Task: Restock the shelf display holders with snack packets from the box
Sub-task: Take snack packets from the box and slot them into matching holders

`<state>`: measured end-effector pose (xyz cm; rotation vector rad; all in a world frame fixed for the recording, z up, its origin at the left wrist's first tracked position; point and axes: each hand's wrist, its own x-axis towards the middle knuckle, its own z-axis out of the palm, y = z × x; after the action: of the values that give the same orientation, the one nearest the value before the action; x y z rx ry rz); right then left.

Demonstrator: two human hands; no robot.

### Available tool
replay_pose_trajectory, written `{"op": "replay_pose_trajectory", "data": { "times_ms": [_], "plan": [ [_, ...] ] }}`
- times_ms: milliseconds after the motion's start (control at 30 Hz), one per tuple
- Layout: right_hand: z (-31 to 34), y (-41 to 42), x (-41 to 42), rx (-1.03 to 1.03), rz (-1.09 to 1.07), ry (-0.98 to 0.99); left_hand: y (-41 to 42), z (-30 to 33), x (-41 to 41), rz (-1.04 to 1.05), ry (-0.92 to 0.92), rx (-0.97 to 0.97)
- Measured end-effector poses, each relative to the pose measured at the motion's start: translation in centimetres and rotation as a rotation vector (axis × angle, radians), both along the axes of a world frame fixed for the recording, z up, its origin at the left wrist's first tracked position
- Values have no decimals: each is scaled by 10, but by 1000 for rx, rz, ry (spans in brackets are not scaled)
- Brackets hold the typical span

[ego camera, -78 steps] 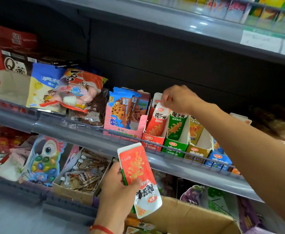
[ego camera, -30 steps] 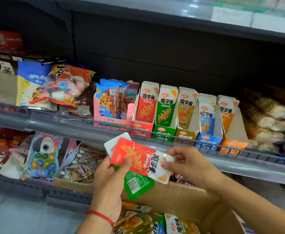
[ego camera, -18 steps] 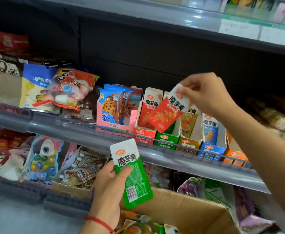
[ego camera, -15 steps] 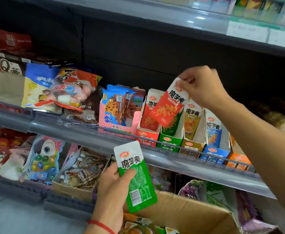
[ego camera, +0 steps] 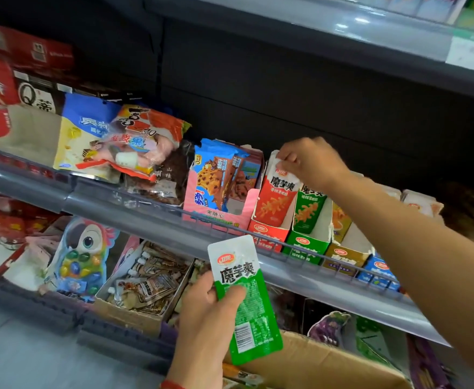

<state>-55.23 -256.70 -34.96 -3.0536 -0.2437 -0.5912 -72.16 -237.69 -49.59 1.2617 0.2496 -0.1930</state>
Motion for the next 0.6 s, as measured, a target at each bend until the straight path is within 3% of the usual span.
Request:
{"op": "replay_pose_trajectory", "data": {
  "times_ms": [433, 600],
  "plan": [
    [-30, -17, 12, -221, -124, -225, 2, 2, -2, -25, -6, -4],
    [-22, -13, 16, -202, -128, -300, 1, 2, -2, -26, -7, 6]
  ]
}}
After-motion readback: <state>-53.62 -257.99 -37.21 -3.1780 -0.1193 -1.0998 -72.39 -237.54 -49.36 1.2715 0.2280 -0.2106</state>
